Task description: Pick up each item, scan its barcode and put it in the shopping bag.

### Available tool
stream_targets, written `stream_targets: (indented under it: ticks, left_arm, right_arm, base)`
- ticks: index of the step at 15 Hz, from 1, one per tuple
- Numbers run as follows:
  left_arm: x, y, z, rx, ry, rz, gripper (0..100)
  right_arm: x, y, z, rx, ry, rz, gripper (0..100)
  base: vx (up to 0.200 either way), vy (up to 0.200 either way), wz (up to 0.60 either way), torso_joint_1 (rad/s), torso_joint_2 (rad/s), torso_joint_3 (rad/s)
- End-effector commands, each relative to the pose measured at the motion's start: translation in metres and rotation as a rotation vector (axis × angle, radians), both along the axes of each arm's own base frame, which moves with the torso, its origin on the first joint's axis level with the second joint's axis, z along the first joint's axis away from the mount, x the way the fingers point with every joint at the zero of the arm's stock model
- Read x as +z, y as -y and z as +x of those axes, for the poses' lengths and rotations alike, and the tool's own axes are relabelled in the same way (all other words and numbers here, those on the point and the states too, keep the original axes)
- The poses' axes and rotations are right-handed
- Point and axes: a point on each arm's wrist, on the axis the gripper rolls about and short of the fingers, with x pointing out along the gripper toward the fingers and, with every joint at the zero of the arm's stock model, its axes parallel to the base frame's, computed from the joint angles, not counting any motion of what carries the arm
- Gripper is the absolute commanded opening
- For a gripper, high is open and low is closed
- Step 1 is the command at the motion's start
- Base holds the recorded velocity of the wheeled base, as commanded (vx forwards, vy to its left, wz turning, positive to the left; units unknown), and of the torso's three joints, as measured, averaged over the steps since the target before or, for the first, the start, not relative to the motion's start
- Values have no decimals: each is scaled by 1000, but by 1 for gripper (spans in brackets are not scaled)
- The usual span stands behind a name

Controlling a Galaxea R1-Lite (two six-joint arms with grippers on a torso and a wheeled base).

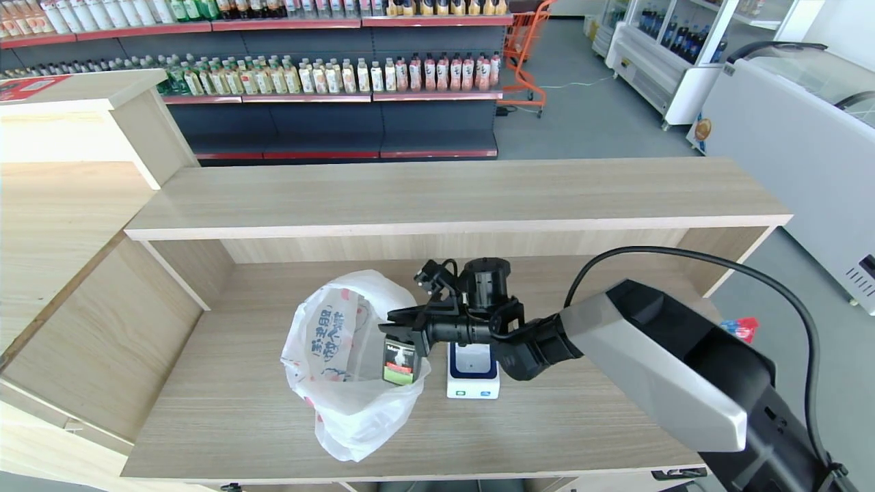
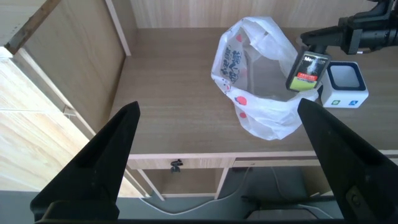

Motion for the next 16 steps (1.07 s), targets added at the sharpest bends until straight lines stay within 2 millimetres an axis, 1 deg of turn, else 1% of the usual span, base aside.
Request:
stream_targets:
  ticks: [1, 3, 7, 13, 14, 16]
  left_arm:
    - [0, 0, 0, 1, 1, 0, 100]
    - [0, 0, 0, 1, 0, 0, 100]
    - [0, 0, 0, 1, 1, 0, 100]
    - [0, 0, 0, 1, 1, 0, 100]
    - [0, 0, 0, 1, 1, 0, 100]
    - [0, 0, 0, 1, 1, 0, 100]
  right_arm:
    - [3, -2, 3, -1, 13, 10, 0]
    - [5, -3, 6, -2, 28, 18, 0]
    - [-18, -4, 5, 14, 100, -43, 0]
    - [-24, -5, 5, 25, 146, -57, 0]
    - [-24, -5, 5, 29, 158, -62, 100]
    - [-18, -7, 3, 33, 167, -57, 100]
  base:
    - [0, 0, 0, 0, 0, 0]
    - [0, 0, 0, 0, 0, 0]
    - [0, 0, 0, 0, 0, 0]
    - [0, 0, 0, 0, 0, 0]
    - [0, 0, 0, 0, 0, 0]
    - [0, 0, 0, 0, 0, 0]
